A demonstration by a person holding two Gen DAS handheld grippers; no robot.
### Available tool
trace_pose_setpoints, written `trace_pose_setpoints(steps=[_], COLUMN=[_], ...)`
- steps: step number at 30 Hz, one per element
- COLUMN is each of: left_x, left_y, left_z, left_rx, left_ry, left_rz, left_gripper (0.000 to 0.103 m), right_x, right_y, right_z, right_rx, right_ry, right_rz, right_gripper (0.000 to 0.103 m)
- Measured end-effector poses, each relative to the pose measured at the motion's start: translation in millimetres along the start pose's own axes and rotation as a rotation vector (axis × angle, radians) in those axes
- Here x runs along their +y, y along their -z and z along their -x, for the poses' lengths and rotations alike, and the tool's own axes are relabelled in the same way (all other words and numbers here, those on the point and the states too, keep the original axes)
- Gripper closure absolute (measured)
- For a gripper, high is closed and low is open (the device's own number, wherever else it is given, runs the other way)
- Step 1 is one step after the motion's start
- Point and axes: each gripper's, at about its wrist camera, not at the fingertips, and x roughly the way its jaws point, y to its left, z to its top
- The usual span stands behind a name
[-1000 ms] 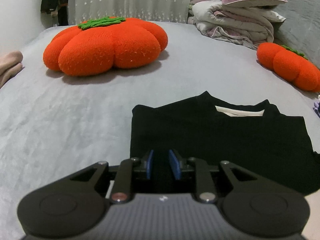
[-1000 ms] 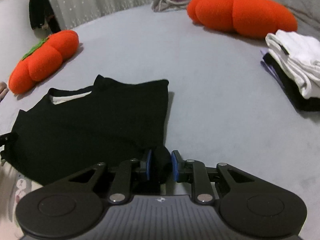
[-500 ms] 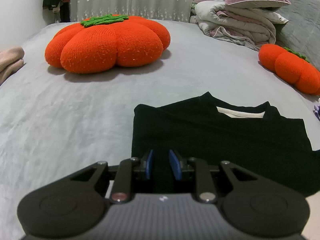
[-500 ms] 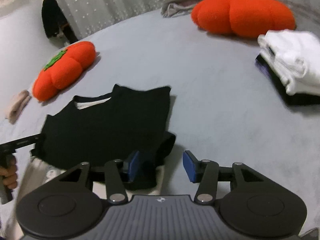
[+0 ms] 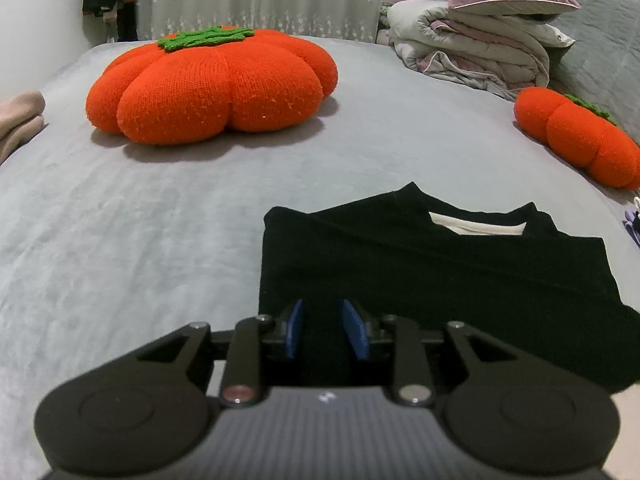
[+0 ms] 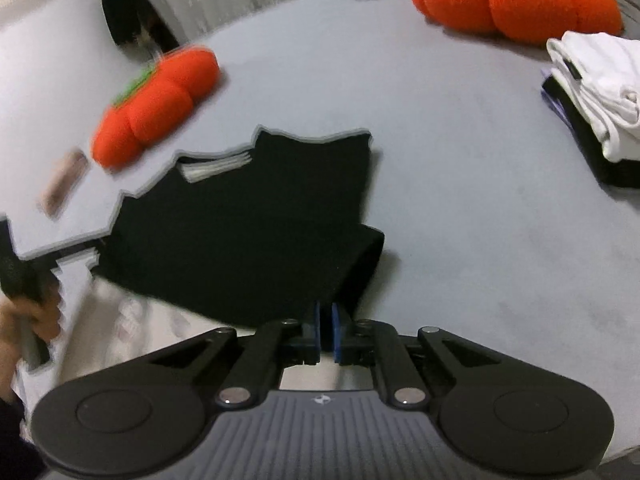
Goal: Fold clothes
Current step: 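Open both grippers and lift them off the folded black shirt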
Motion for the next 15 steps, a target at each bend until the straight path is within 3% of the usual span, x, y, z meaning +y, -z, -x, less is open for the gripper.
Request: trace_pose_setpoints(steps=[3,8,11,15], left_x=[-2.0,-2.1,0.9,16.5], left_y=[0.9,0.8,-2.1,-9.3], left_z=[0.3,1.3,4.9,13.0], left_rx=[-0.002,-0.001,-0.005,-0.026], left_ry=[-0.003,-0.002,0.013,0.008], left_rz=[-0.012,-0.007,0.014,0.068], left_gripper=[0.075,0.075,0.075,0.075], right_x=[-3.2,-1.6,5.7,18.8], right_y=[-2.4,-5.7,-6.5,-4.2], right_z=[4.9,11.9,1.5,-14.3], right_rx=[-0.050,-0.151,-0.148,-0.100], right_ry=[0.050,0.051,0.056,0.087], right_rz=[-0.004,0.012,0.040,0.114], right_gripper=[0.075,0.076,0.086,0.087])
